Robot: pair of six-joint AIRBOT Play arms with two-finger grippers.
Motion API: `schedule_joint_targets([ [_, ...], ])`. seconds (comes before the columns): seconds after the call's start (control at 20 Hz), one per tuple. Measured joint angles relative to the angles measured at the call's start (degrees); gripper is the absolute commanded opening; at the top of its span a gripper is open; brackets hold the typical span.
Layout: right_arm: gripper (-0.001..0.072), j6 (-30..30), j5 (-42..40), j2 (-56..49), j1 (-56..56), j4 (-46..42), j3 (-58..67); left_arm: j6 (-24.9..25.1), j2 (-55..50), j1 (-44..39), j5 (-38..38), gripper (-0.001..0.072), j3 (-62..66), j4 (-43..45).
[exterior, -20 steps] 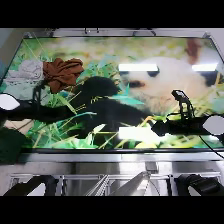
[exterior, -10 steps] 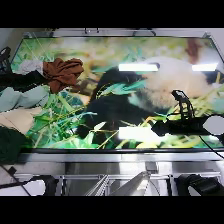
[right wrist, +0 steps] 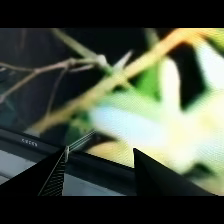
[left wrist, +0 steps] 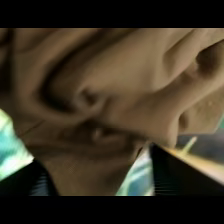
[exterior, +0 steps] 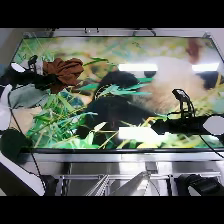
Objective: Fold the shirts.
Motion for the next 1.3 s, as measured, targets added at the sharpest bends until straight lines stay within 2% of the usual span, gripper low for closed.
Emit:
schedule_joint_targets([
  [0.25, 0.0467, 0.0, -0.83, 0.0, 0.0, 0.7, 0.0, 1.46, -3.21, -5.33, -8.92, 0.0009, 11.69, -4.87],
  [0.5, 0.0467, 0.0, -0.98, 0.0, 0.0, 0.94, 0.0, 5.14, 5.51, -15.13, -21.31, 0.0019, 15.91, -22.99],
  [0.7, 0.0467, 0.0, -0.79, 0.0, 0.0, 1.03, 0.0, 6.51, 15.52, -23.69, -22.16, 0.0019, 16.48, -32.13],
  [1.05, 0.0468, -0.02, -0.17, 0.0, 0.0, -0.28, 0.0, 7.08, 21.75, -32.57, -22.47, 0.002, 5.33, -32.83],
  [1.1, 0.047, -0.02, 0.13, 0.0, 0.0, -0.66, 0.0, 7.37, 21.53, -32.92, -22.51, 0.0233, 3.13, -32.83],
  [1.15, 0.0472, -0.02, 0.55, 0.0, 0.0, -1.05, 0.0, 7.52, 21.24, -32.98, -22.73, 0.0565, 1.36, -32.83],
  [1.2, 0.0519, -0.02, 1.14, 0.0, 0.0, -1.51, 0.0, 7.67, 20.83, -32.63, -23.08, 0.0713, -0.31, -32.54],
  [1.25, 0.0645, -0.02, 2.05, 0.02, -0.02, -2.03, 0.09, 7.67, 20.5, -31.91, -23.56, 0.0715, -1.42, -32.28],
  [1.3, 0.0688, -0.04, 3.23, 0.04, -0.09, -2.67, 0.24, 7.69, 20.28, -30.82, -24.0, 0.0716, -2.23, -32.11],
])
